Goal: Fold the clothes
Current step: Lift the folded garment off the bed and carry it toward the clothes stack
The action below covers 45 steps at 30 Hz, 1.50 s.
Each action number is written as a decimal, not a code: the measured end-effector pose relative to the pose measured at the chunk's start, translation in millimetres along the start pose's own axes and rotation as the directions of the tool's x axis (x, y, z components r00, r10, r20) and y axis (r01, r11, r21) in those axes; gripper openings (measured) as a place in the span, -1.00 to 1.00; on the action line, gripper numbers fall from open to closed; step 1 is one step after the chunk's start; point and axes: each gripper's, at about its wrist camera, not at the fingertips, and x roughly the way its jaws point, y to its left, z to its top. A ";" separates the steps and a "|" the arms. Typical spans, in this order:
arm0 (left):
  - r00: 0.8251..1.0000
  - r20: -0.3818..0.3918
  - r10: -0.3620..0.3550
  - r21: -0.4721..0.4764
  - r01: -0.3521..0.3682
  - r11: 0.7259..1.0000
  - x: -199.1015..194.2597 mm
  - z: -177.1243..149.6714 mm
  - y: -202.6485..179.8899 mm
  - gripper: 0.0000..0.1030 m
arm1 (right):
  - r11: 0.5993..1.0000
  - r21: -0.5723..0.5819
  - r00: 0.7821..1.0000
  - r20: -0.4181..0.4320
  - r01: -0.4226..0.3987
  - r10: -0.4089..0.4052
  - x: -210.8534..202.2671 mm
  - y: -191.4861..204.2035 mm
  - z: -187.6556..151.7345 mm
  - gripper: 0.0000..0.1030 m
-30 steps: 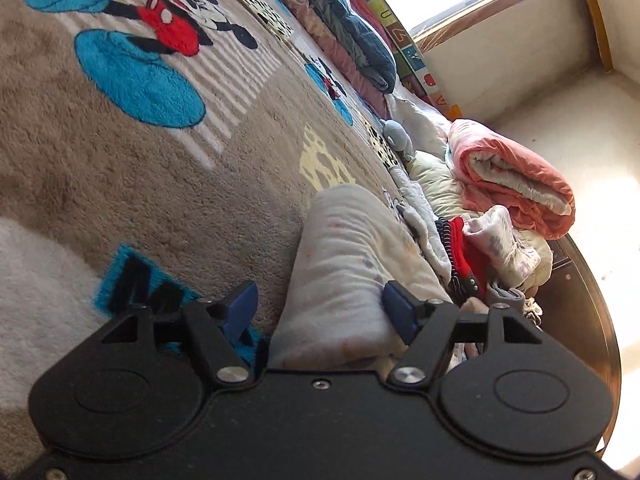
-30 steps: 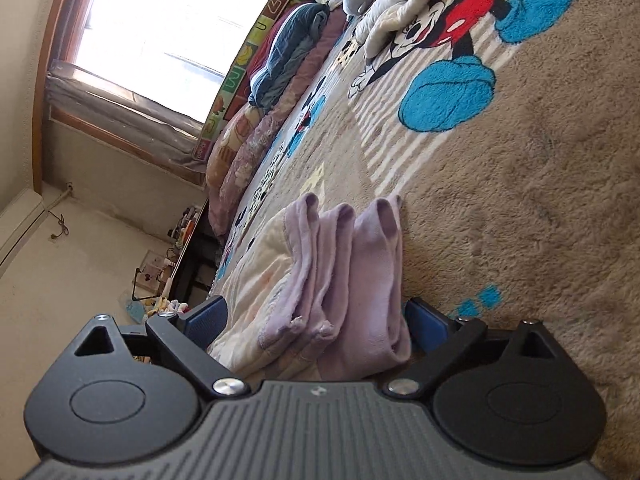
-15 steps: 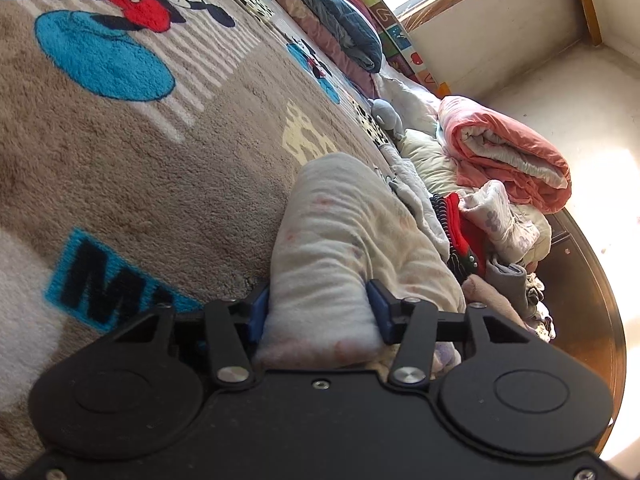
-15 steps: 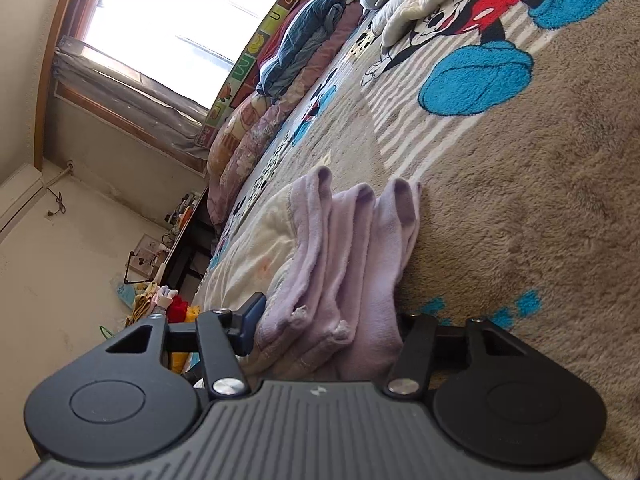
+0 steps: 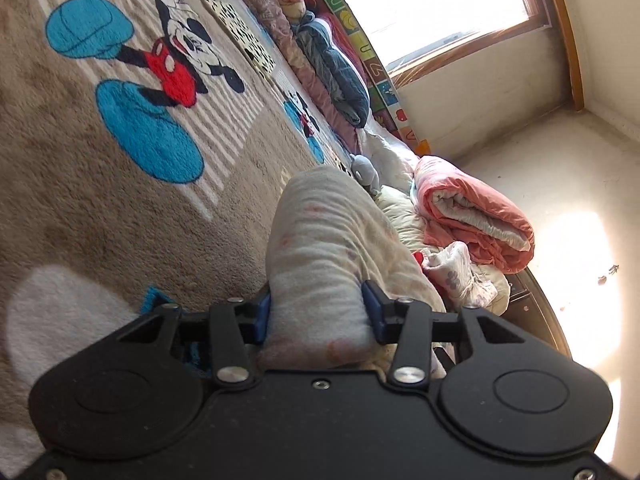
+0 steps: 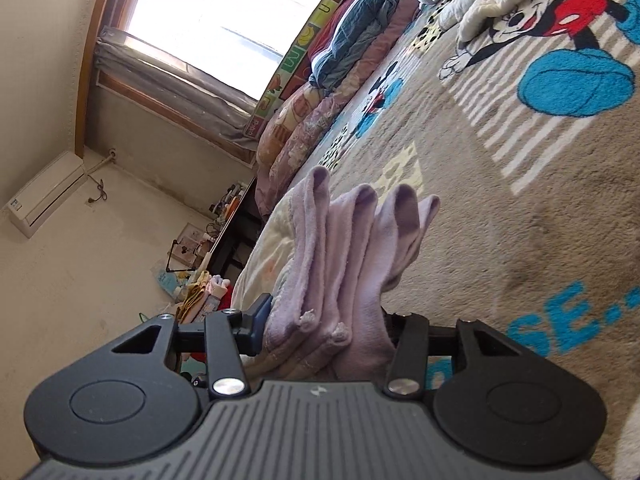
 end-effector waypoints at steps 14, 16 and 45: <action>0.961 0.272 0.045 -0.131 -0.009 0.991 -128.5 44.7 23.1 -0.16 | 0.986 0.017 0.968 -0.189 -0.166 0.166 84.6 86.9 -45.6 -0.06; 0.947 0.319 0.030 -0.122 0.010 0.992 -144.6 53.0 32.1 -0.16 | 0.982 0.025 0.960 -0.206 -0.189 0.190 104.4 105.0 -49.8 -0.06; 0.569 0.806 0.166 -0.220 0.027 0.975 -386.7 260.0 182.4 -0.16 | 0.862 -0.013 0.718 -0.561 -0.506 0.413 466.7 412.0 -227.7 -0.06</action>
